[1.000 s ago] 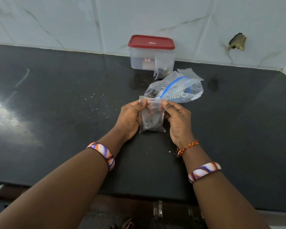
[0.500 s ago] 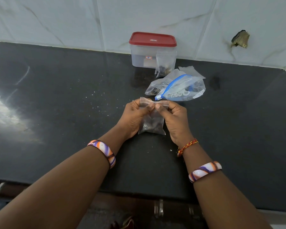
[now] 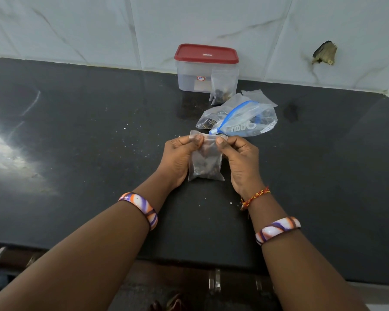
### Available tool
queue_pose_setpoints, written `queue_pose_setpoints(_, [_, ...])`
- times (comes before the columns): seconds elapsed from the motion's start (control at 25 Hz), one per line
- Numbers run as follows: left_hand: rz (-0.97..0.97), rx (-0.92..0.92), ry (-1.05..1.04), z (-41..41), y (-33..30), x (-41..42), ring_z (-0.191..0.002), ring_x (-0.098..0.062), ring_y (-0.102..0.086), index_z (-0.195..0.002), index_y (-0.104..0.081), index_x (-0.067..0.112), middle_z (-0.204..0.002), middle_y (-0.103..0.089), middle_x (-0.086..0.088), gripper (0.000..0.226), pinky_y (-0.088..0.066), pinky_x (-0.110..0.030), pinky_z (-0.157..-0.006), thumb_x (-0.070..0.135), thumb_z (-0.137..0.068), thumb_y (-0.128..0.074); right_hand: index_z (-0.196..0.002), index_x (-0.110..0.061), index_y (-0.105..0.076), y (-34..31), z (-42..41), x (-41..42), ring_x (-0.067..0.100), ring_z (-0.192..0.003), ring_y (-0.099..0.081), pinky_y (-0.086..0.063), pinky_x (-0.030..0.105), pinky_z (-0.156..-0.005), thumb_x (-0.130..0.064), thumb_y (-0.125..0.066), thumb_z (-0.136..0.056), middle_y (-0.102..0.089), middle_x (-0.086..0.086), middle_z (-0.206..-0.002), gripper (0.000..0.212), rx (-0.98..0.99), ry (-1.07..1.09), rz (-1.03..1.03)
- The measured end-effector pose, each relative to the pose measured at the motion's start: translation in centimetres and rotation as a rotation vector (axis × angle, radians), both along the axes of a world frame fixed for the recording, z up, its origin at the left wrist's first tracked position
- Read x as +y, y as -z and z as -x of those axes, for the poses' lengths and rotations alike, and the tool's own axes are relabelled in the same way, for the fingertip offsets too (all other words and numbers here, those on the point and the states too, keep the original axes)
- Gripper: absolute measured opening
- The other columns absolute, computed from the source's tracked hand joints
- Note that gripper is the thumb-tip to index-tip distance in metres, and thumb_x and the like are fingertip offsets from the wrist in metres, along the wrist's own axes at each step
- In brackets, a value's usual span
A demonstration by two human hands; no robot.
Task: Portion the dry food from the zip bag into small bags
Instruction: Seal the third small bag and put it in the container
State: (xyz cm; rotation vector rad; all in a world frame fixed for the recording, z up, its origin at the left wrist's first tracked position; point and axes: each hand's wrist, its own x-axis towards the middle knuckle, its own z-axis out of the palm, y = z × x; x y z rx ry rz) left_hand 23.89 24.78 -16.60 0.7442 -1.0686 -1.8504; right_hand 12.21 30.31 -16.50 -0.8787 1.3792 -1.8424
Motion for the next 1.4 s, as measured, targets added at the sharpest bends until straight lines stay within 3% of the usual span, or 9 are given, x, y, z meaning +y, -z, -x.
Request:
queue_pose_setpoints(0.24, [-0.051, 0.02, 0.019, -0.1, -0.3, 0.1, -0.077, -0.023, -0.07, -0.093, -0.066, -0.004, -0.084, -0.072, -0.013, 0.024, -0.057, -0.043, -0.08, 0.017, -0.092, -0.052, -0.073, -0.016, -0.072, -0.2, 0.1, 0.1, 0.016, -0.085, -0.064, -0.051, 0.034, -0.089, -0.009, -0.062, -0.087, -0.072, -0.006, -0.07, 0.018, -0.065, -0.035, -0.029])
queue_pose_setpoints(0.4, [0.04, -0.072, 0.013, -0.5, -0.8, 0.4, -0.078, -0.02, -0.068, -0.082, -0.068, 0.004, -0.08, -0.071, -0.008, 0.006, -0.058, -0.038, -0.077, 0.005, -0.084, -0.062, -0.095, -0.004, -0.071, -1.1, -0.4, 1.2, 0.008, -0.078, -0.064, -0.053, 0.015, -0.071, -0.004, -0.067, -0.081, -0.069, 0.002, -0.079, 0.014, 0.144, -0.088, -0.075])
queue_pose_setpoints(0.56, [0.207, -0.21, -0.053, -0.7, -2.9, -0.8, -0.071, -0.018, -0.067, -0.075, -0.069, 0.006, -0.072, -0.07, -0.006, 0.003, -0.057, -0.032, -0.072, 0.005, -0.078, -0.069, -0.088, -0.011, -0.07, -4.3, 0.2, 0.7, -0.001, -0.067, -0.065, -0.053, 0.011, -0.063, -0.007, -0.067, -0.082, -0.067, -0.005, -0.075, 0.008, 0.338, -0.055, -0.098])
queue_pose_setpoints(0.8, [0.335, -0.183, -0.159, -0.2, -8.8, -7.2, -0.056, -0.006, -0.065, -0.073, -0.068, 0.004, -0.057, -0.069, 0.005, 0.006, -0.056, -0.02, -0.059, 0.003, -0.079, -0.069, -0.08, -0.012, -0.073, -10.1, 1.5, -6.0, 0.021, -0.076, -0.062, -0.057, 0.039, -0.071, -0.011, -0.061, -0.088, -0.07, 0.02, -0.082, 0.015, 0.45, -0.006, -0.088])
queue_pose_setpoints(0.96, [0.366, -0.26, -0.129, 0.7, -10.5, -13.4, -0.053, -0.001, -0.062, -0.093, -0.066, -0.011, -0.052, -0.067, 0.008, 0.015, -0.054, -0.018, -0.062, 0.002, -0.086, -0.061, -0.097, -0.003, -0.072, -11.4, 2.3, -12.1, 0.017, -0.058, -0.047, -0.042, 0.026, -0.055, -0.014, -0.056, -0.091, -0.059, 0.008, -0.069, 0.019, 0.476, 0.036, -0.2])
queue_pose_setpoints(1.04, [0.359, -0.345, -0.078, 1.4, -10.3, -16.2, -0.066, -0.011, -0.06, -0.096, -0.066, -0.012, -0.065, -0.066, -0.003, 0.019, -0.052, -0.023, -0.068, 0.004, -0.089, -0.059, -0.089, -0.005, -0.071, -11.1, 3.0, -14.9, 0.012, -0.054, -0.042, -0.04, 0.025, -0.052, -0.013, -0.055, -0.092, -0.052, 0.006, -0.064, 0.018, 0.443, 0.049, -0.289])
queue_pose_setpoints(1.12, [0.358, -0.432, -0.038, 2.0, -9.4, -18.4, -0.075, -0.017, -0.054, -0.091, -0.069, -0.005, -0.077, -0.062, -0.009, 0.017, -0.047, -0.026, -0.069, 0.009, -0.089, -0.06, -0.074, -0.013, -0.065, -10.4, 3.7, -16.9, 0.012, -0.055, -0.047, -0.044, 0.023, -0.052, -0.011, -0.055, -0.092, -0.052, 0.004, -0.062, 0.02, 0.38, 0.044, -0.357])
queue_pose_setpoints(1.28, [0.353, -0.614, -0.03, 2.8, -7.9, -21.8, -0.059, -0.01, -0.048, -0.106, -0.069, 0.0, -0.08, -0.061, -0.005, 0.024, -0.044, -0.016, -0.051, 0.014, -0.088, -0.062, -0.072, -0.014, -0.057, -9.0, 4.3, -20.0, 0.014, -0.056, -0.058, -0.053, 0.022, -0.056, -0.006, -0.06, -0.088, -0.059, 0.005, -0.066, 0.018, 0.36, 0.086, -0.492])
queue_pose_setpoints(1.4, [0.33, -0.658, -0.141, 3.5, -7.2, -22.6, -0.06, -0.016, -0.057, -0.099, -0.069, 0.0, -0.076, -0.062, -0.007, 0.02, -0.056, -0.031, -0.068, 0.015, -0.087, -0.064, -0.084, -0.008, -0.058, -8.9, 4.1, -21.1, 0.014, -0.06, -0.061, -0.054, 0.023, -0.058, -0.001, -0.06, -0.086, -0.061, 0.006, -0.073, 0.007, 0.348, 0.121, -0.517])
